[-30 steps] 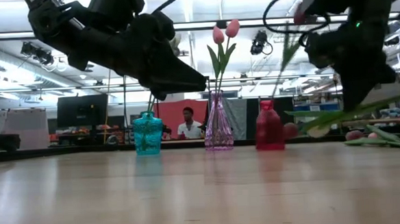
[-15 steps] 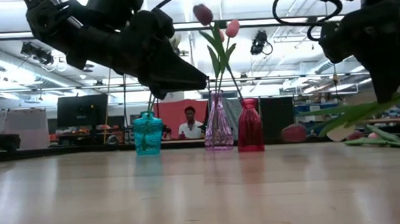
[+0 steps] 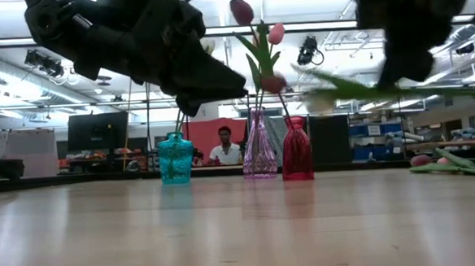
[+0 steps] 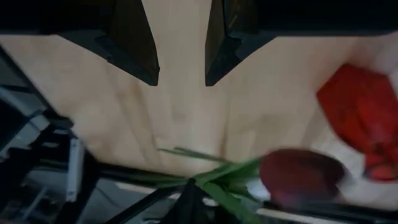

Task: Sort flowers into vase by color
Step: Put the left red tulip into the red vase

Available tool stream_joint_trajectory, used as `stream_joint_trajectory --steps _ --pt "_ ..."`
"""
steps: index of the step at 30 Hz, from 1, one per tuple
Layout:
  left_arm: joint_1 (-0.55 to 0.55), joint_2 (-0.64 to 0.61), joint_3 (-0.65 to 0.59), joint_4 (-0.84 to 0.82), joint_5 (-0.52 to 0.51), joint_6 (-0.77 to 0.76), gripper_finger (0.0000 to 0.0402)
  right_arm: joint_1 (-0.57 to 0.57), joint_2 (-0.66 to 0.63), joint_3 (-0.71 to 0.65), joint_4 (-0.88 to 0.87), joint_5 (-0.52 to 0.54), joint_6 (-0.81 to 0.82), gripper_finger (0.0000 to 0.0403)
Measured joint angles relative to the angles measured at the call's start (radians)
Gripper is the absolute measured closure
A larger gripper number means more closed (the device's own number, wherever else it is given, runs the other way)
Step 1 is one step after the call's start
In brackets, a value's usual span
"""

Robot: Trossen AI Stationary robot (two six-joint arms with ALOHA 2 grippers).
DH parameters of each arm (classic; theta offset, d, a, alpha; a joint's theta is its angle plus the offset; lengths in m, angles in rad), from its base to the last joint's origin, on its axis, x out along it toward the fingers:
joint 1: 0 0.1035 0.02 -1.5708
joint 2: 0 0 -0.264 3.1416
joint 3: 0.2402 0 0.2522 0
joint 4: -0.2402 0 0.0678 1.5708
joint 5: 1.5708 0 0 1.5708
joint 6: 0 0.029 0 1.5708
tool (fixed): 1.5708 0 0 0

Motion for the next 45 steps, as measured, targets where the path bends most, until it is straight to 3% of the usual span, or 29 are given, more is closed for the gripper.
stream_joint_trajectory --steps 6,10,14,21,38,45 --pt "-0.014 0.001 0.0 0.14 -0.006 -0.004 0.0266 0.022 0.0 0.0 0.249 0.135 -0.185 0.0394" --pt "-0.016 0.001 0.001 0.268 -0.065 -0.02 0.0266 0.022 0.0 0.0 0.349 0.199 -0.271 0.0394" --pt "-0.016 0.001 0.002 0.34 -0.117 -0.03 0.0266 0.021 0.033 0.0 0.48 0.227 -0.377 0.0394" --pt "-0.016 0.001 0.054 0.337 -0.089 -0.004 0.0266 0.005 0.147 0.0 0.758 0.243 -0.553 0.0394" --pt "-0.016 0.001 0.056 0.366 -0.095 0.163 0.0266 0.007 0.193 0.0 0.886 0.244 -0.604 0.0368" --pt "-0.01 0.001 0.056 0.38 -0.094 0.207 0.0266 0.006 0.193 0.0 0.885 0.244 -0.596 0.0316"
